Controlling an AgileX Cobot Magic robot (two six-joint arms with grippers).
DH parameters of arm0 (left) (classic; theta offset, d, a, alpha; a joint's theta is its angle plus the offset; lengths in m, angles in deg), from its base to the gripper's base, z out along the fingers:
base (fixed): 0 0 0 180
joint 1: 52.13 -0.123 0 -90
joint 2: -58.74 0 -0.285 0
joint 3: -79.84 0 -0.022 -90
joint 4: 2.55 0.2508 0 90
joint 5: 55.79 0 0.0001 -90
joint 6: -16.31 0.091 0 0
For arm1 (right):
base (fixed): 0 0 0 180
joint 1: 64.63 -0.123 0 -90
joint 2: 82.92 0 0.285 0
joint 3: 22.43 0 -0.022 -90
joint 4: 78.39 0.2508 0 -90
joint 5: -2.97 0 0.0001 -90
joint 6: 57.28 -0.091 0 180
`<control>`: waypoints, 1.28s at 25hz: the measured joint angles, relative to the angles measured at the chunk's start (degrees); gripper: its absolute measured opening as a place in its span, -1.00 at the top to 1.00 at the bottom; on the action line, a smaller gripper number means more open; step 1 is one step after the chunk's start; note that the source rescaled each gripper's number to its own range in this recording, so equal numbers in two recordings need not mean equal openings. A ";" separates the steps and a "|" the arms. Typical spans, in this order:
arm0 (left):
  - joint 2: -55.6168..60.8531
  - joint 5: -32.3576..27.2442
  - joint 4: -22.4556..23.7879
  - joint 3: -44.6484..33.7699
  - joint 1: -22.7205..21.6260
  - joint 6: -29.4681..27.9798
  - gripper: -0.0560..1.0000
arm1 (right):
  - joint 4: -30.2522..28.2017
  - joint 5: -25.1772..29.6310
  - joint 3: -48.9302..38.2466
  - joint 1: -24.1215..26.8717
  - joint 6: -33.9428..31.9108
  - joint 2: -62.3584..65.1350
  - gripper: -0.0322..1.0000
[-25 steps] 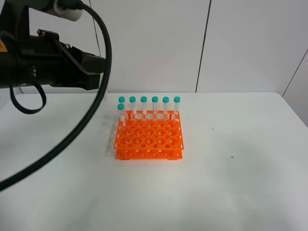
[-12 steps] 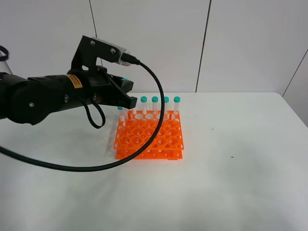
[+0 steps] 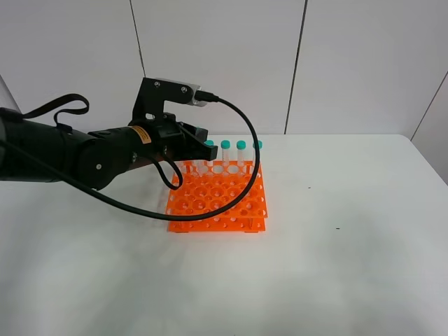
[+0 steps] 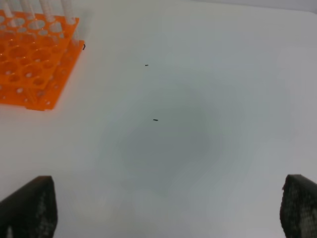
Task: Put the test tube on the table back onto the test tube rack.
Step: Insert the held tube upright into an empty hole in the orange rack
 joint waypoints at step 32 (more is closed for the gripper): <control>-8.80 4.92 0.07 3.99 -3.68 5.46 0.89 | 0.66 0.00 0.00 0.00 -0.16 0.00 -1.00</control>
